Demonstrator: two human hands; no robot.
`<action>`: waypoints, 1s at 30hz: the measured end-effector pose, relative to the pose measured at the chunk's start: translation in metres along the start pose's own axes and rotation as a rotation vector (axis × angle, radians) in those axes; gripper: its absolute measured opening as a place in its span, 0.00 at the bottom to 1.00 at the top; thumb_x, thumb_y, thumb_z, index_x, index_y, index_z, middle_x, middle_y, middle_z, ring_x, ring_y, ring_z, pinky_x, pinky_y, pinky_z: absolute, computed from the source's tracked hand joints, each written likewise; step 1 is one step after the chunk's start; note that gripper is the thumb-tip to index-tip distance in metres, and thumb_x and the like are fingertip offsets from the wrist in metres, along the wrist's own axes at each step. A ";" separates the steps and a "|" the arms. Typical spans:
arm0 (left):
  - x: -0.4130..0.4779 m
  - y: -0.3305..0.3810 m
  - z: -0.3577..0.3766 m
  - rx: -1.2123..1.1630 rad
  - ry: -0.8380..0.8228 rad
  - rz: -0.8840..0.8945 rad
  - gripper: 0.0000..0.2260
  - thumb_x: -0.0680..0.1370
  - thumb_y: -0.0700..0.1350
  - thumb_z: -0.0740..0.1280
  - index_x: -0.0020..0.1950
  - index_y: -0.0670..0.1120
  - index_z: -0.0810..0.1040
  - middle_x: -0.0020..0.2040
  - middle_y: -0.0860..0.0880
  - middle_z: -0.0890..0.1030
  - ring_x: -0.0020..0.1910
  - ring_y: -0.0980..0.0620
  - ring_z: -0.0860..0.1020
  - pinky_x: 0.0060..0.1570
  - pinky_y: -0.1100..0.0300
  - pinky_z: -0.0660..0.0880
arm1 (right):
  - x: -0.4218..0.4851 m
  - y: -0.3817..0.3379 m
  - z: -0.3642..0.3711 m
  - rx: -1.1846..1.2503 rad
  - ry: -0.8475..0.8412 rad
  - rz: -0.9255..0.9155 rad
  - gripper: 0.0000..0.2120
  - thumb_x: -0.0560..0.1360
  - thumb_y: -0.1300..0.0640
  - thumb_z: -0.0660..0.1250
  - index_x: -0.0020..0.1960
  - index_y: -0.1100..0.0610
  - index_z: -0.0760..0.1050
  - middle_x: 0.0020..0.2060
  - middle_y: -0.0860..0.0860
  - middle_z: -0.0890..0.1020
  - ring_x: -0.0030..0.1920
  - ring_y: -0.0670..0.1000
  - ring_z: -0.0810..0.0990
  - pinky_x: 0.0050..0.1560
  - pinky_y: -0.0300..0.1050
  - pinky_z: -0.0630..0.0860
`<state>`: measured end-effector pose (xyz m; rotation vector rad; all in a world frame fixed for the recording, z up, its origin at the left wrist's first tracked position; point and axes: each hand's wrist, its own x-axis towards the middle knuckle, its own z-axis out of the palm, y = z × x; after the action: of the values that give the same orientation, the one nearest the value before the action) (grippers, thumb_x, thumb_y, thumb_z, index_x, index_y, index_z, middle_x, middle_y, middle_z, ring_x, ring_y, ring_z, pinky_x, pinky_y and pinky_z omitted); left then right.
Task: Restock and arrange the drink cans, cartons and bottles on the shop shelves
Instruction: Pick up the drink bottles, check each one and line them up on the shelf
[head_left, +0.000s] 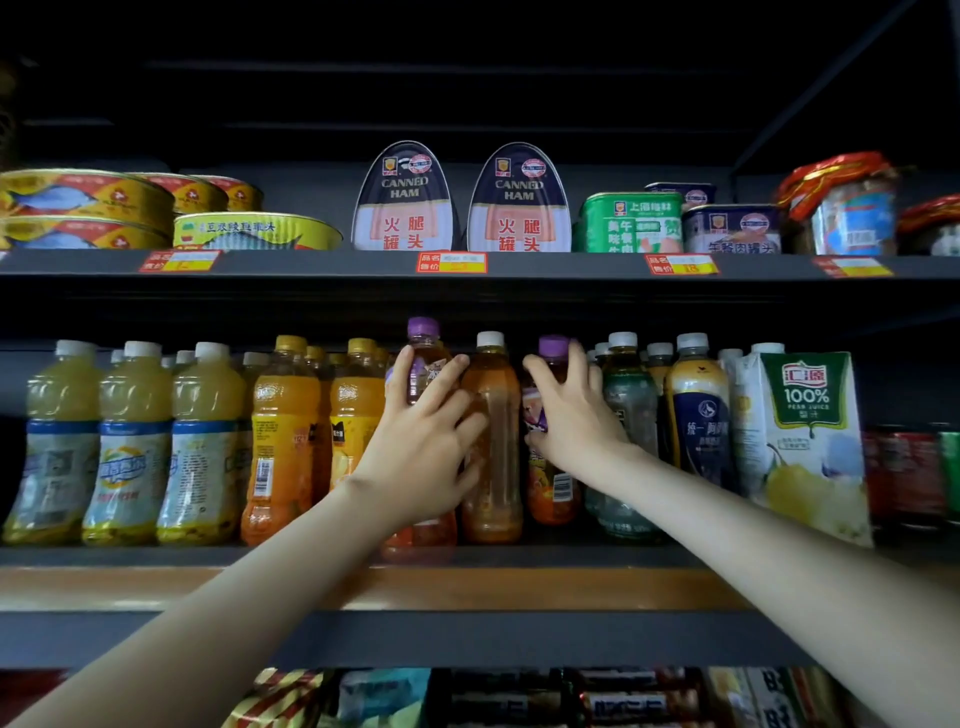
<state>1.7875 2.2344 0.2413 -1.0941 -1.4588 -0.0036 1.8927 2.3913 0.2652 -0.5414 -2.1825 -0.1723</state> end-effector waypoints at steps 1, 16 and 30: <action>0.000 0.001 -0.001 -0.009 -0.010 -0.014 0.16 0.70 0.54 0.70 0.54 0.48 0.83 0.55 0.46 0.81 0.72 0.40 0.67 0.69 0.30 0.47 | -0.003 0.000 -0.003 0.004 -0.015 -0.007 0.39 0.75 0.58 0.70 0.77 0.46 0.50 0.76 0.57 0.43 0.74 0.63 0.52 0.63 0.54 0.72; 0.008 0.048 -0.044 -0.361 0.105 -0.235 0.26 0.71 0.60 0.60 0.64 0.50 0.77 0.66 0.45 0.76 0.76 0.41 0.58 0.67 0.37 0.28 | -0.072 0.003 -0.074 0.336 0.387 -0.137 0.36 0.68 0.58 0.78 0.70 0.41 0.64 0.71 0.48 0.60 0.69 0.51 0.68 0.66 0.45 0.72; -0.050 0.155 -0.158 -1.147 -0.108 -0.355 0.36 0.73 0.57 0.71 0.76 0.55 0.57 0.61 0.54 0.78 0.56 0.55 0.78 0.53 0.65 0.74 | -0.220 0.021 -0.165 0.595 0.322 -0.131 0.35 0.63 0.51 0.79 0.66 0.41 0.67 0.63 0.43 0.71 0.57 0.32 0.72 0.53 0.24 0.70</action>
<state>1.9925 2.1975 0.1524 -1.7052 -1.7470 -1.1657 2.1394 2.2895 0.1948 -0.0283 -1.8291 0.2970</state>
